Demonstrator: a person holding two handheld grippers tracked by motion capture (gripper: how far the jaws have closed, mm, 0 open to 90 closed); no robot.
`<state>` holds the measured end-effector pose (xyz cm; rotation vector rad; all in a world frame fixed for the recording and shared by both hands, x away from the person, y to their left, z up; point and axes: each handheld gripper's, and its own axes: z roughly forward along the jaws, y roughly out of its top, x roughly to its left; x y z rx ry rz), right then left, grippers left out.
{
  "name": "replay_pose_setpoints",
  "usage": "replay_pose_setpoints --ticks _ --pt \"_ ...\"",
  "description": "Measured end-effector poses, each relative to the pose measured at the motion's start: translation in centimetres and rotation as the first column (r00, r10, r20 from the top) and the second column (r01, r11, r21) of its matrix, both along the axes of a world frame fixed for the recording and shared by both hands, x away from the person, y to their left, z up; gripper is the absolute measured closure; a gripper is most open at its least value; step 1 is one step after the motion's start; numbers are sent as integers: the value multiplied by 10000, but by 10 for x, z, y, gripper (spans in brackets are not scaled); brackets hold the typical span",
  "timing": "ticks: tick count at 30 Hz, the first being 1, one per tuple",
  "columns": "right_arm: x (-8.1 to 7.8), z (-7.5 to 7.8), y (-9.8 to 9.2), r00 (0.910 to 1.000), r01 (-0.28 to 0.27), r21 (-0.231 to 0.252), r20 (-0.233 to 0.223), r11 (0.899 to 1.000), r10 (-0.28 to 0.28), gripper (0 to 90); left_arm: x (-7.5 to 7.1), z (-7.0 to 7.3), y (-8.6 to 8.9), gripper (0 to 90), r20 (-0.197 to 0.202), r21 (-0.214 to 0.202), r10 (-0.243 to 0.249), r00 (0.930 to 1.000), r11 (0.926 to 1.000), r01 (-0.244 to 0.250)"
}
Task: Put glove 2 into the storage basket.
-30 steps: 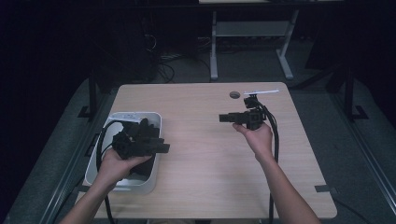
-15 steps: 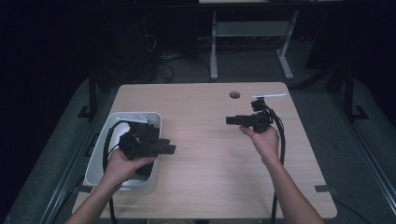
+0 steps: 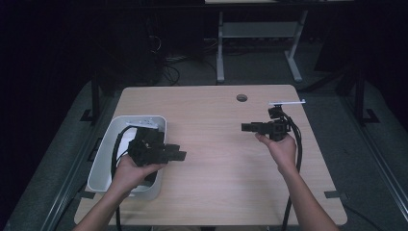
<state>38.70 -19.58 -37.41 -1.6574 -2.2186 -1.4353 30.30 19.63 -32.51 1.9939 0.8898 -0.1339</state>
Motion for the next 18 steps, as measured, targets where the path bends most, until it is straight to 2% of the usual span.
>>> replay_pose_setpoints --ticks 18 --pt "-11 -7 -24 9995 302 142 -3 9994 -302 412 -1 -4 -21 501 -94 -228 -306 9995 9993 304"
